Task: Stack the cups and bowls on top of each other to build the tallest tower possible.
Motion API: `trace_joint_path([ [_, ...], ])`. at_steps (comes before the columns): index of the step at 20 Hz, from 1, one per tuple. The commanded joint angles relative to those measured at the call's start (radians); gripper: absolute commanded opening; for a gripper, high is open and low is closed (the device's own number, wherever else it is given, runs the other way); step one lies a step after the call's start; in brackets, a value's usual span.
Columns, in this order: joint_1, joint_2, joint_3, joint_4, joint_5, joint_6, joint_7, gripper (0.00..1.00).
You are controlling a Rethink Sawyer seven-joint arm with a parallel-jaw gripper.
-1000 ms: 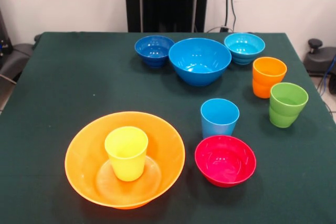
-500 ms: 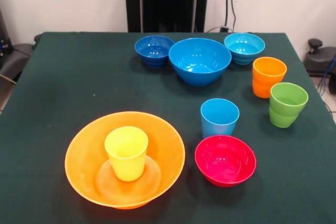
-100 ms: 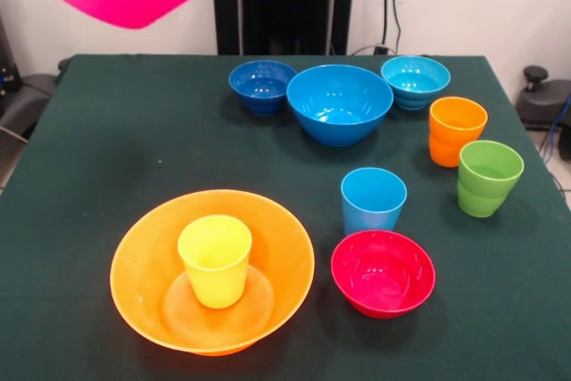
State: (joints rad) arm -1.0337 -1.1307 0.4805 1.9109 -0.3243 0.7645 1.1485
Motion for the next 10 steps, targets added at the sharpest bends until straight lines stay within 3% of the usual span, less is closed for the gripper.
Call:
trace_joint_path([
  [1, 0.088, 0.098, -0.102, 0.143, -0.081, -0.147, 0.245, 0.00],
  [10, 0.149, 0.172, -0.160, 0.180, -0.116, -0.311, 0.316, 0.00],
])
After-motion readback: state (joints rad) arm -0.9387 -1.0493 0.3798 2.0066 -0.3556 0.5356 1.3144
